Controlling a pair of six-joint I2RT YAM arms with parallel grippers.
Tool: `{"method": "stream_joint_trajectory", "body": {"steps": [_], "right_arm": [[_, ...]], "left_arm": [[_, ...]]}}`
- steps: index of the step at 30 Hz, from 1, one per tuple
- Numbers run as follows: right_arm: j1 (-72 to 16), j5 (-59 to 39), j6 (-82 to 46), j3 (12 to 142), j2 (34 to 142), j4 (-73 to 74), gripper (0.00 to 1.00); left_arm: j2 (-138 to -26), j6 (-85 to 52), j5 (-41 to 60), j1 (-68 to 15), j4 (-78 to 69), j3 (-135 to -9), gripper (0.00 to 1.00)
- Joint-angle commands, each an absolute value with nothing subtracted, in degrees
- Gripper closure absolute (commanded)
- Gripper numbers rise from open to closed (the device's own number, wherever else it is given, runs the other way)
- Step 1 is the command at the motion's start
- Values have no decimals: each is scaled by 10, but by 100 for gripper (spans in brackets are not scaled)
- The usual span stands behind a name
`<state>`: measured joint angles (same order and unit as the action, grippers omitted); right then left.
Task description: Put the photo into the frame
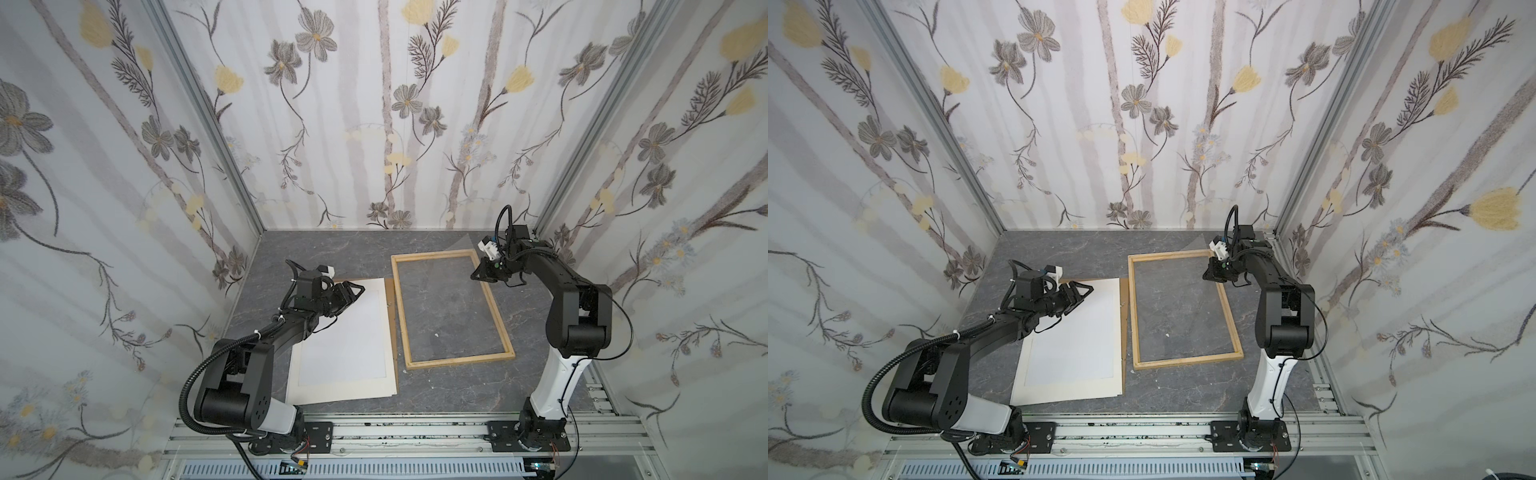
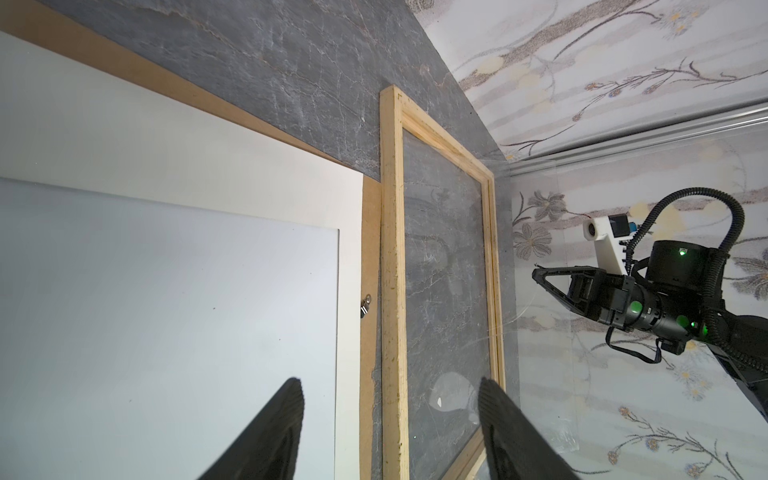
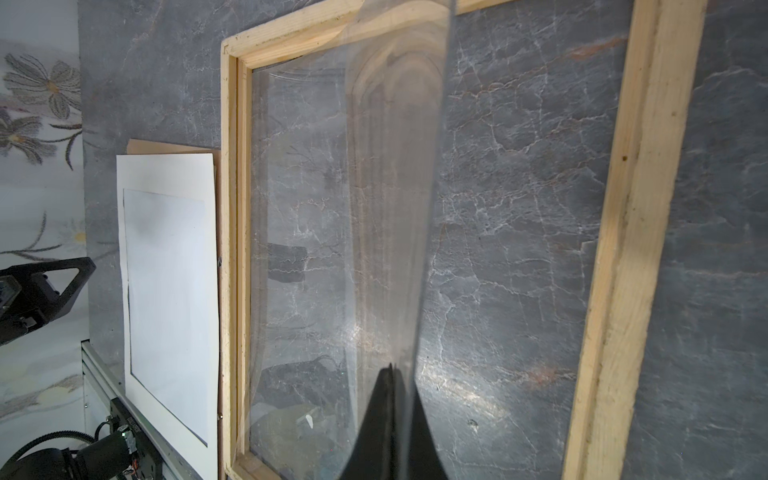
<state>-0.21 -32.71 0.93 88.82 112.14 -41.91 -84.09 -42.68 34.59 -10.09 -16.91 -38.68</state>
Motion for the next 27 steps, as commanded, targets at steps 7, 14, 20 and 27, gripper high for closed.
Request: {"method": "stream_joint_trajectory", "body": {"steps": [7, 14, 20, 27], "right_arm": [[5, -376, 29, 835, 1066, -361, 100], [19, -395, -2, 744, 1027, -292, 100], [18, -425, -20, 680, 1014, -238, 100], [18, -429, -44, 660, 990, -212, 100]], "left_arm": [[-881, -440, 349, -122, -208, -399, 33], [-992, -426, 331, -167, -167, -508, 34], [-1086, -419, 309, -200, -126, -607, 35], [-1151, -405, 275, -221, -73, -683, 40]]}}
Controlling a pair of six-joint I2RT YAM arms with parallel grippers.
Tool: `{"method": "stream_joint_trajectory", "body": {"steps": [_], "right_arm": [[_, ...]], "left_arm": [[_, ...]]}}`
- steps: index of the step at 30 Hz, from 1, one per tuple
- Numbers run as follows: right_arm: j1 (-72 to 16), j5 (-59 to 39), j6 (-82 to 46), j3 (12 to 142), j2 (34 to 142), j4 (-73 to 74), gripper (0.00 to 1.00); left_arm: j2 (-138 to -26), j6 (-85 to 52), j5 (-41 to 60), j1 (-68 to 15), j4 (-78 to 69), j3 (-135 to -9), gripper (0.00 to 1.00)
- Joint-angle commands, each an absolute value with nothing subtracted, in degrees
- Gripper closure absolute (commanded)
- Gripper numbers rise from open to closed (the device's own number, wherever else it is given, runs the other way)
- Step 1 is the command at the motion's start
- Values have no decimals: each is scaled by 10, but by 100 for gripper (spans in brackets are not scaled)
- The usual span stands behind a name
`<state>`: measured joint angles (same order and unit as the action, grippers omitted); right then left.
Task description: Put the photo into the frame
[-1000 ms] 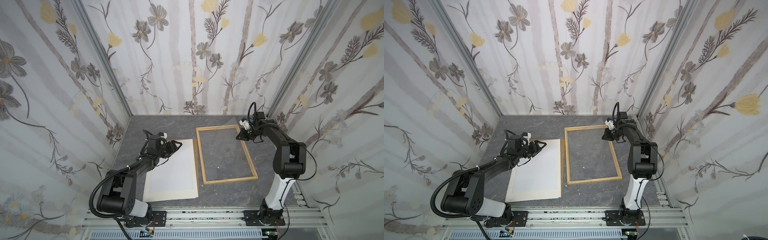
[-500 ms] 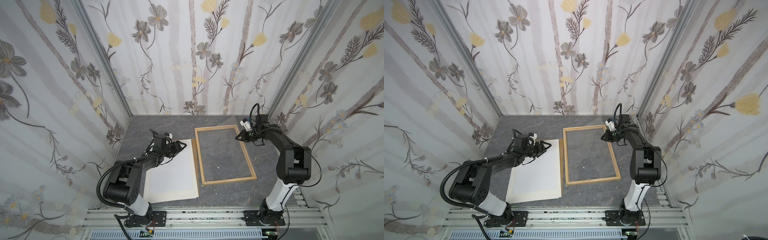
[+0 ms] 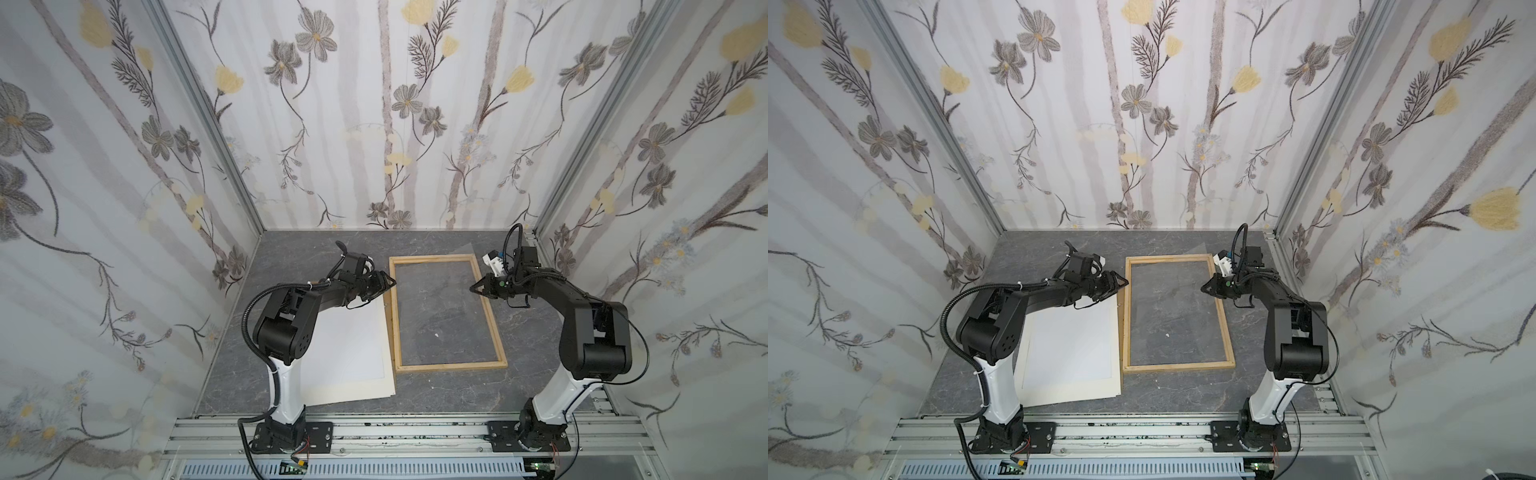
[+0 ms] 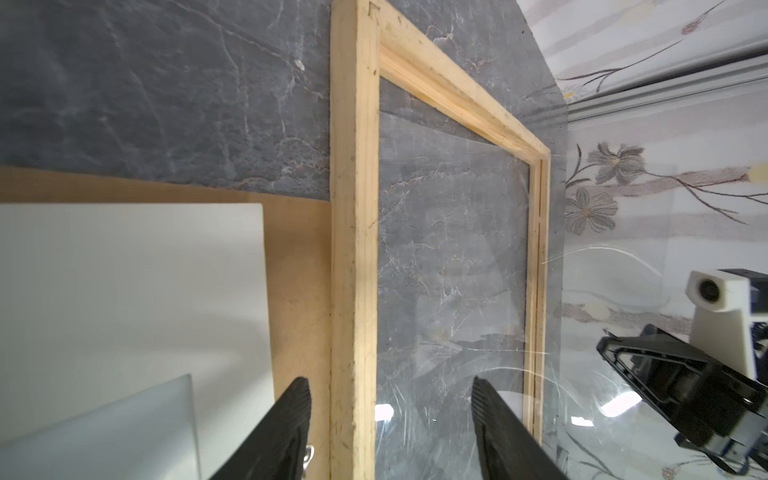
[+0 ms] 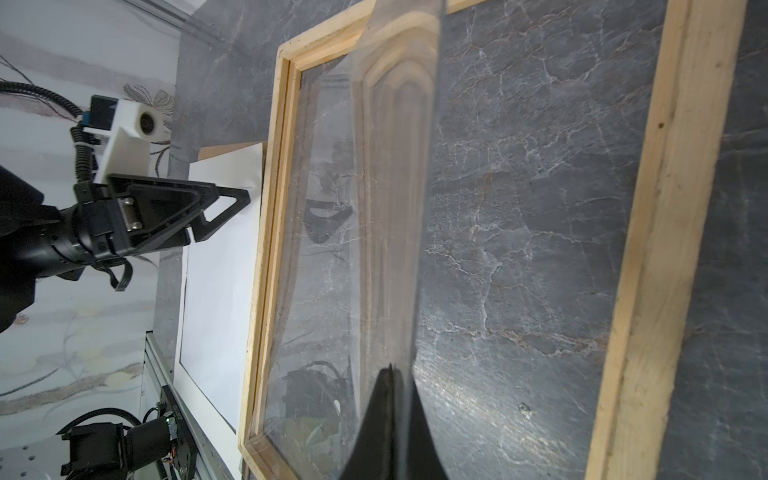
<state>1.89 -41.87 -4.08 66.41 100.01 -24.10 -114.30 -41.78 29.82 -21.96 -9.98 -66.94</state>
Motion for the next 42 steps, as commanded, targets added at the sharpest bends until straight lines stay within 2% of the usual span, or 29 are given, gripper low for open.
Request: {"method": "stream_joint_trajectory", "body": {"steps": [1, 8, 20, 23, 28, 36, 42], "right_arm": [[18, -430, -49, 657, 985, -206, 100], [12, -484, -117, 609, 938, -126, 100], [5, -539, -125, 633, 935, -132, 100], [5, -570, -136, 634, 928, -120, 100], [5, -609, -157, 634, 918, -95, 100], [11, -623, -187, 638, 919, -61, 100], [19, -625, -232, 638, 964, -5, 100]], "left_arm": [[-1153, -405, 268, -221, -70, -684, 42], [-1171, -394, 251, -228, -45, -707, 51], [-1184, -390, 255, -229, -37, -727, 63], [-1177, -389, 252, -228, -34, -723, 62], [-1137, -392, 257, -221, -41, -705, 51], [-1064, -410, 273, -201, -66, -664, 48], [-1053, -410, 276, -194, -69, -651, 48]]}}
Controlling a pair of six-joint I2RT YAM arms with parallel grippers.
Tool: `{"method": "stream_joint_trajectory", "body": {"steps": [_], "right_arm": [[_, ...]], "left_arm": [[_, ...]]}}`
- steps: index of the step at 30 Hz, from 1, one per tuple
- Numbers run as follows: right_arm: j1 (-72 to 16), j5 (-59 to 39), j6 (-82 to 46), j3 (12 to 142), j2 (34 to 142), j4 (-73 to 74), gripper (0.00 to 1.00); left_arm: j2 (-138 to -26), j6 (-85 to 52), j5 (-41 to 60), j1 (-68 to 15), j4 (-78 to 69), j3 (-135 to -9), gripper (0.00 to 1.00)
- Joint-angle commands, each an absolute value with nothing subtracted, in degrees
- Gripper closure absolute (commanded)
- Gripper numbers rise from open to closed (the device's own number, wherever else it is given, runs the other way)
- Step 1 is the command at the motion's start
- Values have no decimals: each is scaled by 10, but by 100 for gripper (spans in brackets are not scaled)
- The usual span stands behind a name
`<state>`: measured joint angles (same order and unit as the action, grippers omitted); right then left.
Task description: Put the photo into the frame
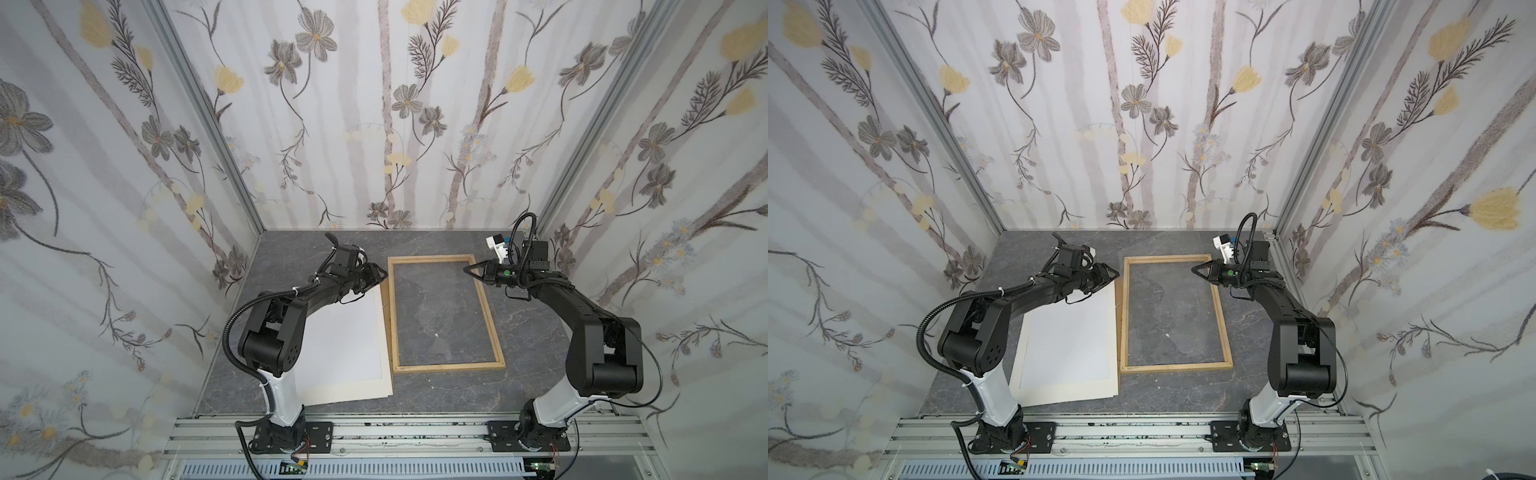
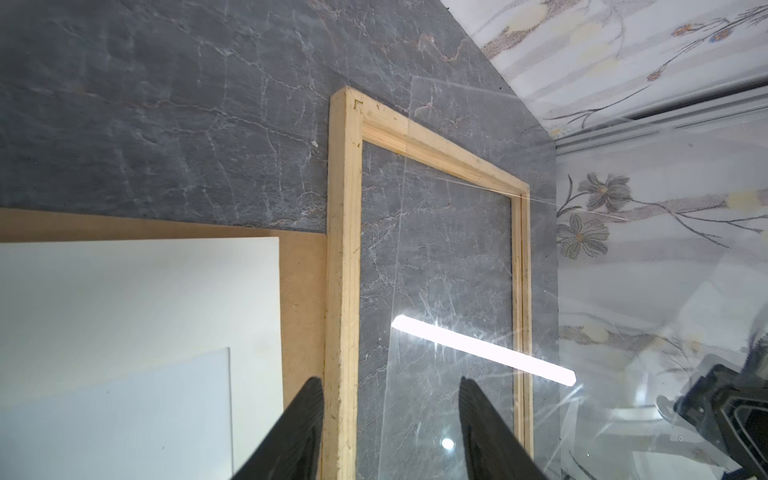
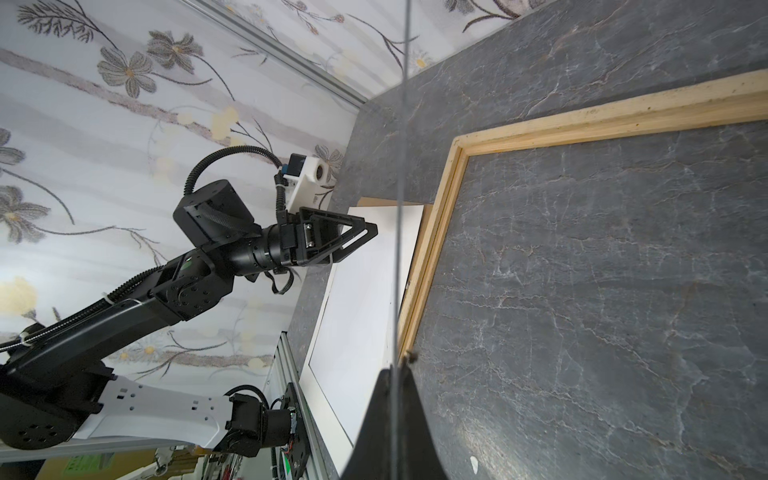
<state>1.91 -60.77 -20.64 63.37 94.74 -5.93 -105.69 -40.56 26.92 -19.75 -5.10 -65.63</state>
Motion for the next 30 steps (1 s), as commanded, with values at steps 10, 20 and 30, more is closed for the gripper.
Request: {"method": "stream_joint_trajectory", "body": {"steps": [10, 20, 30], "right_arm": [[20, -595, -234, 639, 1012, 7, 100], [25, -596, -265, 604, 1027, 67, 100], [38, -606, -328, 563, 1037, 160, 100]], "left_arm": [[-1051, -416, 281, -193, -85, -632, 48], [-1060, -442, 294, -194, -130, -599, 47], [-1068, -460, 294, -207, -156, -580, 47]]}}
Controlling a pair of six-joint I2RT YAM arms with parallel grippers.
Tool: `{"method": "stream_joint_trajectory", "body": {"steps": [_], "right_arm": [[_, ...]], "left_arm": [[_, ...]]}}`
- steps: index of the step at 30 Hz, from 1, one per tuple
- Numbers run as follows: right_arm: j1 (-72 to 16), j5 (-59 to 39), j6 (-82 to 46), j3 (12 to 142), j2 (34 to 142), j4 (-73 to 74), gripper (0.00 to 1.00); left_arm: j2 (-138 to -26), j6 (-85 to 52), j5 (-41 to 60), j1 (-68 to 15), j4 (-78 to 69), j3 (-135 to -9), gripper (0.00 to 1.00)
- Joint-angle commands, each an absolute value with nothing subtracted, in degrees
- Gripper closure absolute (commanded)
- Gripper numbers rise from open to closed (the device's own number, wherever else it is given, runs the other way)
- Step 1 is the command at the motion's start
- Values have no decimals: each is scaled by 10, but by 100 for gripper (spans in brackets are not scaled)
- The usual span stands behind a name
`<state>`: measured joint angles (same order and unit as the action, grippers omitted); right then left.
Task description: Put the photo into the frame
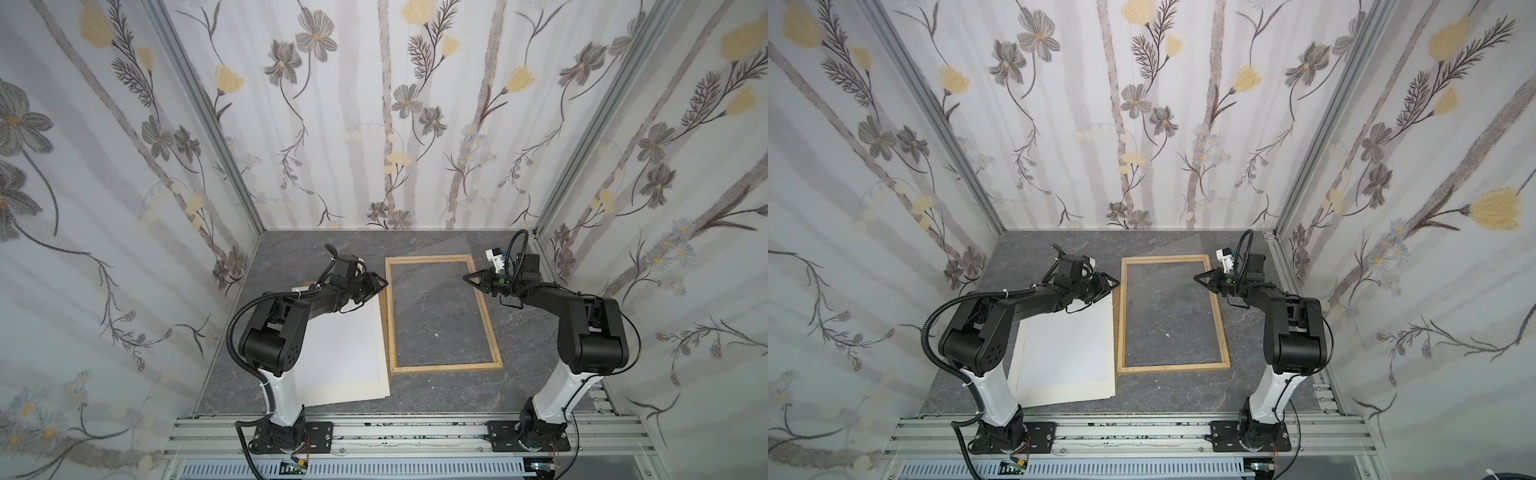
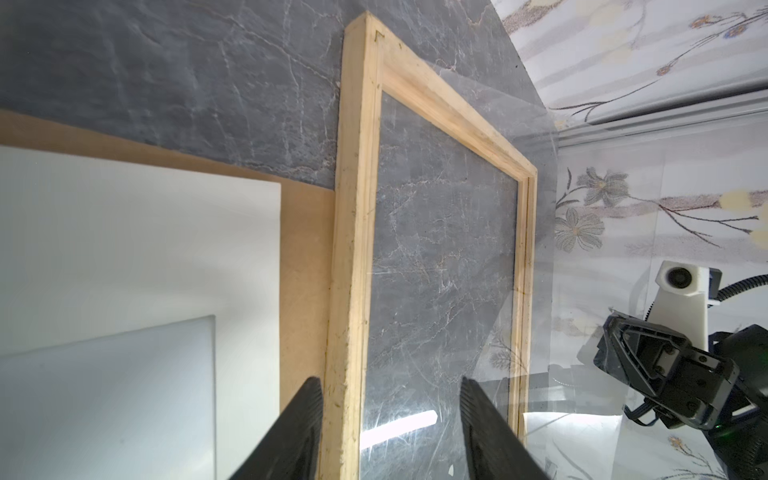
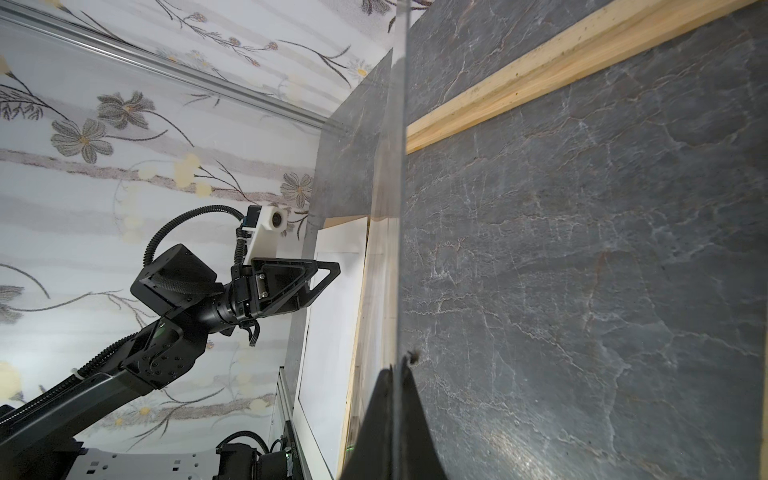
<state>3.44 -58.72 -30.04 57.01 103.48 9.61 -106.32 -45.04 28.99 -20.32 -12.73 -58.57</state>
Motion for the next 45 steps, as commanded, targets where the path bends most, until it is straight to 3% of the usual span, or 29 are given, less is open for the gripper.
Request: {"method": "stream_joint_trajectory", "body": {"steps": [1, 15, 25, 32, 39, 45], "right_arm": [[39, -608, -336, 559, 1036, 172, 100], [47, -628, -406, 519, 1038, 264, 100], [47, -685, -716, 438, 1016, 637, 100], [42, -702, -888, 412, 1005, 837, 100], [38, -692, -1034, 399, 1060, 1034, 100], [30, -680, -1055, 405, 1058, 1053, 100]], "left_arm": [[-1069, -463, 294, -209, -159, -577, 47], [-1080, -479, 291, -219, -179, -562, 45], [-1083, -487, 294, -224, -199, -550, 44], [-1027, -483, 297, -218, -186, -547, 39], [-958, -486, 290, -199, -179, -518, 34], [-903, -479, 286, -181, -157, -509, 32]]}}
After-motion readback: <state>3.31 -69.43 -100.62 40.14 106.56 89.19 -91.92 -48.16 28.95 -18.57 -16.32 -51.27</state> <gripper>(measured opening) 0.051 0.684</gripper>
